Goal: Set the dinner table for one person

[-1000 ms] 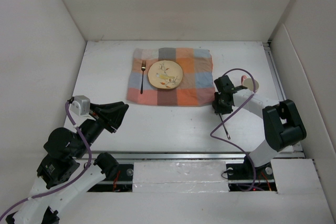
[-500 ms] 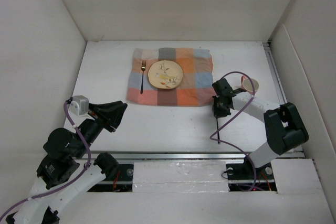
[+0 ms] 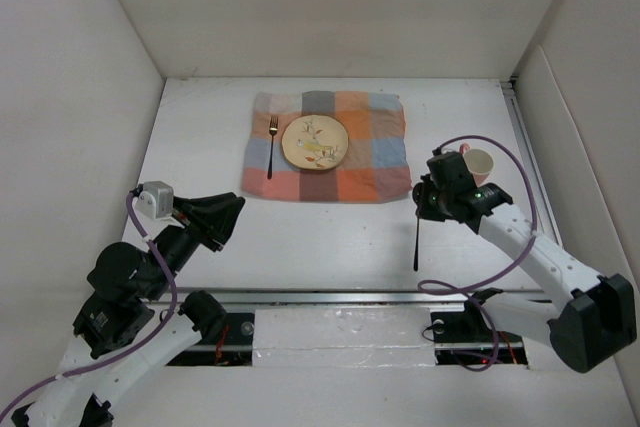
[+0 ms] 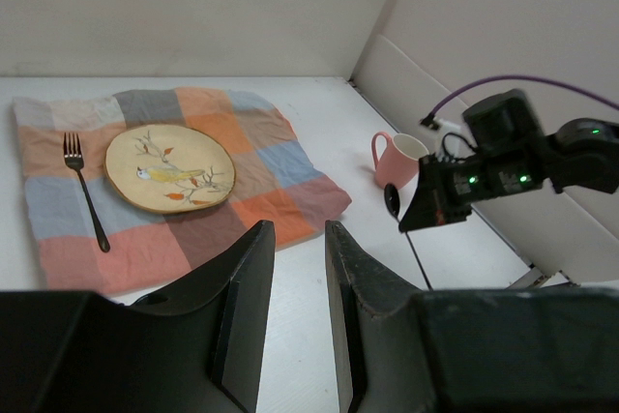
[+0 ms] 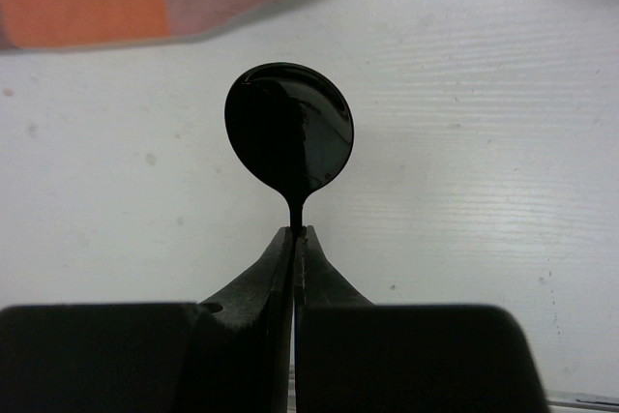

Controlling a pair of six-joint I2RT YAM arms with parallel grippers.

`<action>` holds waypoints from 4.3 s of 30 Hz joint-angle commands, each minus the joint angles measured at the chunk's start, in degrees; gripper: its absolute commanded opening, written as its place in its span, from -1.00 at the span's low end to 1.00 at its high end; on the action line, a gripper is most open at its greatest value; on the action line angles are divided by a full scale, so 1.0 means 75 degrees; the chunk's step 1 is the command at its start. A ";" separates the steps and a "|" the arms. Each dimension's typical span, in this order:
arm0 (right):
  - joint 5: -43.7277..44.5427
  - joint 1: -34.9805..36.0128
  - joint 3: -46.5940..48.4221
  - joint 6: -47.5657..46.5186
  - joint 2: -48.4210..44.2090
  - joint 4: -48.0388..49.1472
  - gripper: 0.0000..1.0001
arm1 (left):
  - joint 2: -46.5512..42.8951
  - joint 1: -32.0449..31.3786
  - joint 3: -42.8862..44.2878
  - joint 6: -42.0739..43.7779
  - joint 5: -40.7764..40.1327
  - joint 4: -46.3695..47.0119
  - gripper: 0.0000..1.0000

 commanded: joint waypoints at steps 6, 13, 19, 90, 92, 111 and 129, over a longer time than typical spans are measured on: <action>-0.0321 0.0063 0.2052 -0.0250 0.0474 0.0292 -1.00 | 0.0372 -0.0049 -0.0161 -0.0007 0.0190 0.0554 -0.51; -0.0777 0.0063 0.5260 -0.0801 0.4352 0.0670 -1.00 | 0.0466 -0.0049 -0.0453 -0.0019 -0.0044 0.0566 -0.51; -0.1232 -0.0182 0.7269 -0.1048 0.6697 0.0378 -1.00 | 0.0443 -0.0049 -0.0559 -0.0007 -0.0173 0.0589 -0.51; -0.1506 -0.0698 0.9093 -0.0837 0.7324 0.0727 -0.20 | 0.0783 -0.0049 -0.0641 0.0040 -0.0103 0.0800 -0.50; -0.1166 -0.0698 0.8447 -0.0860 0.6317 0.0775 -0.27 | 0.0712 -0.0049 -0.0653 0.0040 -0.0056 0.0823 -0.51; 0.0159 -0.3288 0.2127 -0.0790 0.1426 0.1478 -0.09 | 0.0407 -0.0049 -0.0665 0.0016 0.0155 0.0777 -0.57; 0.0123 -0.3616 0.3322 -0.1352 0.3617 0.1478 -0.16 | 0.0525 -0.0049 -0.0665 0.0040 0.0155 0.0777 -0.53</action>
